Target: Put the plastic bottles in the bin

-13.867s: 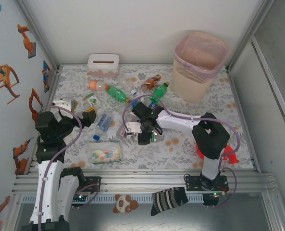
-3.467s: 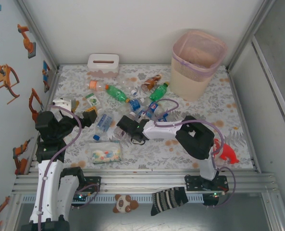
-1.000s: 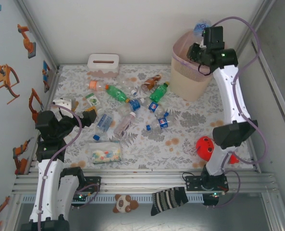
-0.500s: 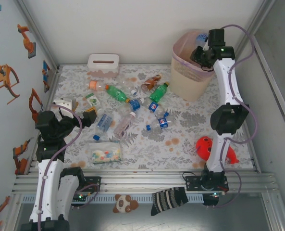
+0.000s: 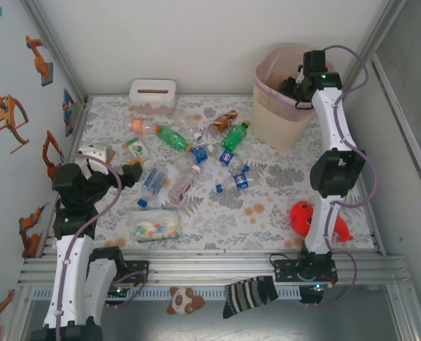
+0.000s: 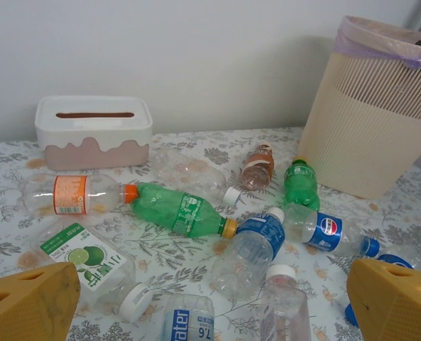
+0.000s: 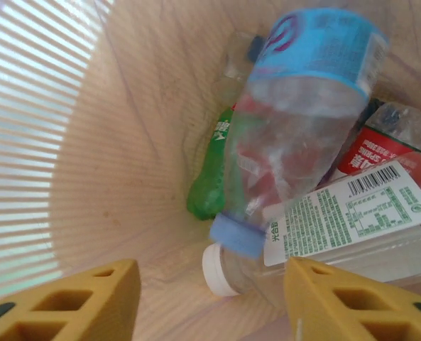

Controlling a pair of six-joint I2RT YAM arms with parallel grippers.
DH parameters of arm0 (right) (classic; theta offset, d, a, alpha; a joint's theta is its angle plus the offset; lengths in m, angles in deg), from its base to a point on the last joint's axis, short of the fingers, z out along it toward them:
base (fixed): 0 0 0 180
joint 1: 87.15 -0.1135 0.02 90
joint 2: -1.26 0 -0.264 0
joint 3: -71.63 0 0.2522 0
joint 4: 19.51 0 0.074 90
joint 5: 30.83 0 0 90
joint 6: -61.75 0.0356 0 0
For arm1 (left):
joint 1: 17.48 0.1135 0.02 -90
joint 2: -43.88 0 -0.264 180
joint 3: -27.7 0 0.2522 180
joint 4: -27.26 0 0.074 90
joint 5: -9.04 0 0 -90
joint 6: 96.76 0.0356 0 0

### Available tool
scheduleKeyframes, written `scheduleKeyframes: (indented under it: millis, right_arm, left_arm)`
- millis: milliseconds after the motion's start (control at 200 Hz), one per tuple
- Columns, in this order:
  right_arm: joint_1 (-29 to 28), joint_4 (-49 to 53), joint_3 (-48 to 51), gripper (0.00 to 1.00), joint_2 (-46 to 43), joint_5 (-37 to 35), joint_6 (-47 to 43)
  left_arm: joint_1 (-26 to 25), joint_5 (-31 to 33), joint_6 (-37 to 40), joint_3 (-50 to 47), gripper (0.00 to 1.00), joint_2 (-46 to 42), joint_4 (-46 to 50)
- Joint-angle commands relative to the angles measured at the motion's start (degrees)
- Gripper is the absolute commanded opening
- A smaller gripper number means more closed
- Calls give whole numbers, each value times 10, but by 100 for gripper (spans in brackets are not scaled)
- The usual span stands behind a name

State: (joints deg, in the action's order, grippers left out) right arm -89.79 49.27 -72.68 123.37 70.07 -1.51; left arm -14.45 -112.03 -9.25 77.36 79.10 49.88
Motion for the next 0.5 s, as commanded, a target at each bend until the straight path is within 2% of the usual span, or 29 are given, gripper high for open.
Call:
scheduleKeyframes:
  millis: [0, 120, 496]
  right_arm:
    - [3, 14, -3, 60, -30, -20, -7]
    - [3, 17, -10, 63, -45, -30, -8]
    - [3, 23, -5, 62, -103, -36, -16]
  left_arm:
    - [1, -1, 13, 18, 96, -3, 5]
    - [1, -1, 13, 18, 96, -4, 6]
    - [1, -2, 12, 18, 96, -2, 5]
